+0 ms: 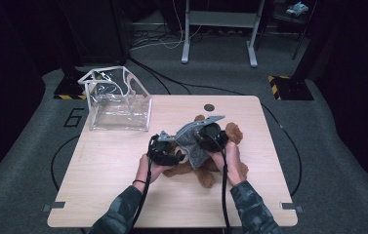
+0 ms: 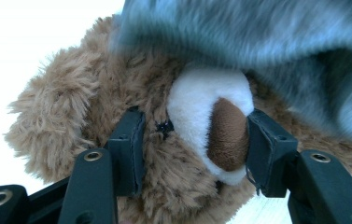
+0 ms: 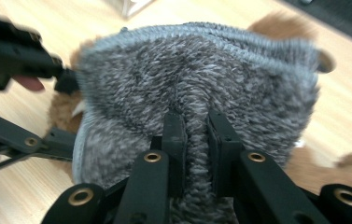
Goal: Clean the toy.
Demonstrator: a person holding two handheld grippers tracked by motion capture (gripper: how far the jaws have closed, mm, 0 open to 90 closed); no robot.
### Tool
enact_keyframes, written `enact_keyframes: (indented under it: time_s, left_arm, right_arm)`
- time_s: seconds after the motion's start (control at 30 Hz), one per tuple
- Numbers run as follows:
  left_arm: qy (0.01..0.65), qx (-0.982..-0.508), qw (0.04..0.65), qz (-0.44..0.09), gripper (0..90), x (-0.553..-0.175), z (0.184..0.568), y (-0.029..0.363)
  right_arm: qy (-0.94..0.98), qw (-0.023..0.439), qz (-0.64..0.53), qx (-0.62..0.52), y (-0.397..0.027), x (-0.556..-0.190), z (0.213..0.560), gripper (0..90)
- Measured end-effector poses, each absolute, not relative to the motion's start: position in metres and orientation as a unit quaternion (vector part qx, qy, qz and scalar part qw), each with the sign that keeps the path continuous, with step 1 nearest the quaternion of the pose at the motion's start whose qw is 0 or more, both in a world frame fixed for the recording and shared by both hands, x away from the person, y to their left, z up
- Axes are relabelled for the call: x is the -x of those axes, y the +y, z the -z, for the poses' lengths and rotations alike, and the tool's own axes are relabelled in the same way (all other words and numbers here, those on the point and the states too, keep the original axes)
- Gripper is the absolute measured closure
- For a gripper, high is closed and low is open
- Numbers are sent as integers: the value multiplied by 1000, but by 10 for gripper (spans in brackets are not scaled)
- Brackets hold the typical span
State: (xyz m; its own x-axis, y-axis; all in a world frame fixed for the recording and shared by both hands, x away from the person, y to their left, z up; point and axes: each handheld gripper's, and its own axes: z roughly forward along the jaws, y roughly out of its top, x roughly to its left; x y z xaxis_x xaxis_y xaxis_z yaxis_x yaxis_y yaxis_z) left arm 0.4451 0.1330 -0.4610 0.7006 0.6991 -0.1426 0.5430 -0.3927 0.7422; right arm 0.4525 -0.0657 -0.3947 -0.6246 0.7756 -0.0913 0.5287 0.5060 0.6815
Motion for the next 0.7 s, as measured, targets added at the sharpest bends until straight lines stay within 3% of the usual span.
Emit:
enact_keyframes:
  time_s: [0.23, 0.7]
  left_arm:
    - [374, -828, 406, -97, 454, -445, 461, 133]
    - [382, -830, 398, -79, 454, -453, 459, 133]
  right_arm:
    - [845, 210, -285, -401, -76, -454, 409, 800]
    - [804, 231, -254, -484, -157, -448, 414, 801]
